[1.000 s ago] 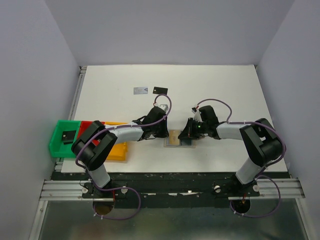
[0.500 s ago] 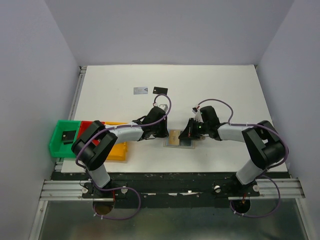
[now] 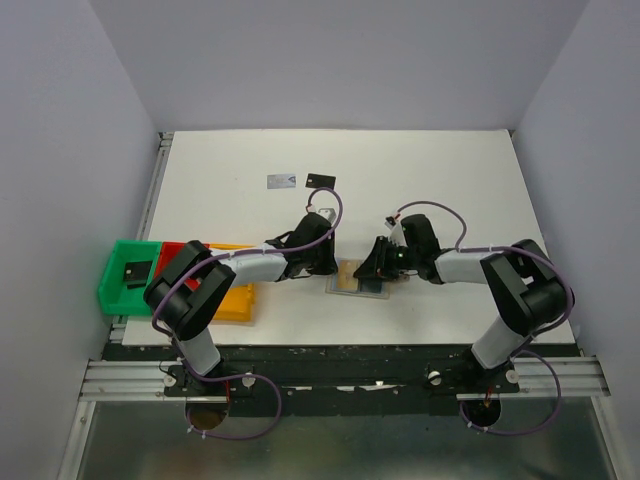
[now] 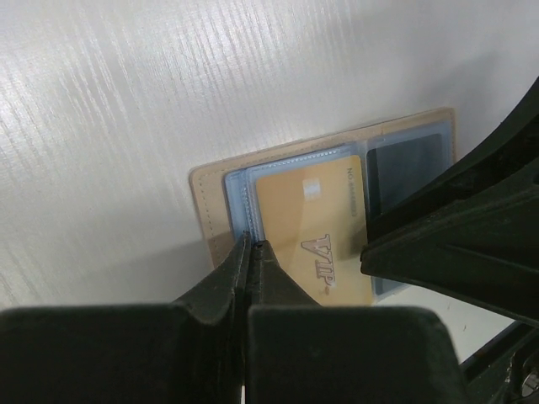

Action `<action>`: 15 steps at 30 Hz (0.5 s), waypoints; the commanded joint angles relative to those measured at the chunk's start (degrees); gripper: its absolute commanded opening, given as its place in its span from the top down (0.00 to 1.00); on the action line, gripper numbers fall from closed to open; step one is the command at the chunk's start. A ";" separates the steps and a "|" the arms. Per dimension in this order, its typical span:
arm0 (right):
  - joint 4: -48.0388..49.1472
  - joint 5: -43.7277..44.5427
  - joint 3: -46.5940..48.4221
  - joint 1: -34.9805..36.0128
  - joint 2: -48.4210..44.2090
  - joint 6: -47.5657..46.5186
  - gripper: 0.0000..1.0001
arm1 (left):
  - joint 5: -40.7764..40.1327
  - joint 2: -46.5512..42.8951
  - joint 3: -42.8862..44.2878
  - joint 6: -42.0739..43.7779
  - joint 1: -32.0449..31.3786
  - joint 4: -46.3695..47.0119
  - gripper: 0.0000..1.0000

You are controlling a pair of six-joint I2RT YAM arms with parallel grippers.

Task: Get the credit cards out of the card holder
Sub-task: Remove the credit card from the card holder.

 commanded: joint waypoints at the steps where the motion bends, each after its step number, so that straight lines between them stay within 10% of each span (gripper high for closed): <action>1: 5.25 -2.91 -1.01 -0.14 2.57 2.67 0.68 | -1.02 1.69 -1.00 -0.72 0.14 -1.89 1.00; 15: -0.19 1.03 -0.57 -0.05 3.90 1.53 0.63 | -1.10 1.78 -1.70 -1.33 0.05 -1.89 1.00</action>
